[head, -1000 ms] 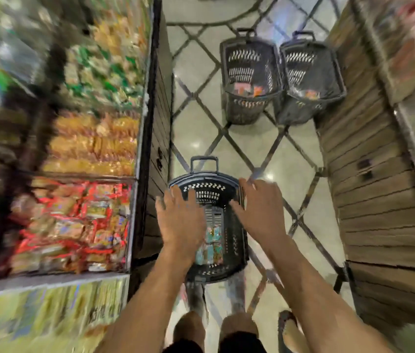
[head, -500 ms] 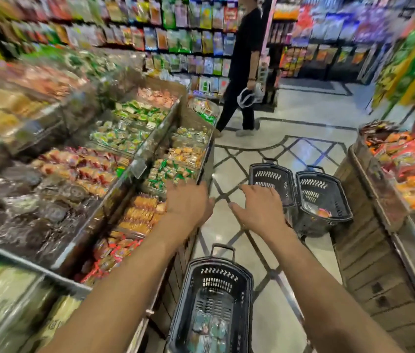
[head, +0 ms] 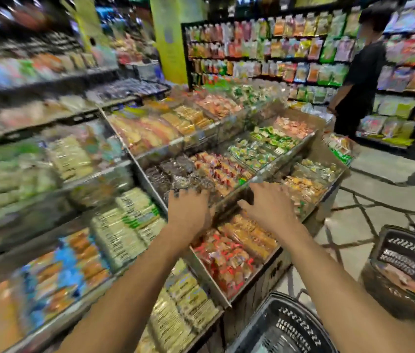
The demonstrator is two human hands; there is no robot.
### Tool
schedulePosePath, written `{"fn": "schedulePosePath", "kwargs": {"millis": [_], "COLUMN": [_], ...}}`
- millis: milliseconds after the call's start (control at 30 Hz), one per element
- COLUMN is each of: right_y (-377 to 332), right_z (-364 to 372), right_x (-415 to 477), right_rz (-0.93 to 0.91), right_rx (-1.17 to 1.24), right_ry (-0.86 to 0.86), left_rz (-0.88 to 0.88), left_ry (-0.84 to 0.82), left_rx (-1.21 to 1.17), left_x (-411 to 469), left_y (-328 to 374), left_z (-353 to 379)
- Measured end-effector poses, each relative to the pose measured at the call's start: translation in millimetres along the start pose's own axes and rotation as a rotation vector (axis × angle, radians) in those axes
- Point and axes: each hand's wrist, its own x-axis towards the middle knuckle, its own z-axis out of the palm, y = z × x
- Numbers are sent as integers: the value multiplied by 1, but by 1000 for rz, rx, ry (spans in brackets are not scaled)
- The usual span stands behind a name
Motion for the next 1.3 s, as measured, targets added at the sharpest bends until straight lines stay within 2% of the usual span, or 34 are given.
{"fn": "schedulePosePath", "kwargs": {"millis": [300,433,767,1033,1300], "right_y": [-195,-288,-490,-590,-661], "right_z": [12,23,51,79,118], "right_x": [0,-31,-138,-196,-205], "right_rz": [-381,-509,-725,-870,-1001], "right_rx": [56,87,120,151,214], "right_ry": [-25,-50,-121,-197,-248], "left_rz": [-388,-500,-764,-948,-1081], "left_ry": [39,-3,15,-35,-131], "left_rx": [33,35,81,40,38], "left_x": [-103,-171,-348,-448,-486], "left_y": [-174,-242,-391,-457,-515], "left_z": [-6,0,35,65,92]}}
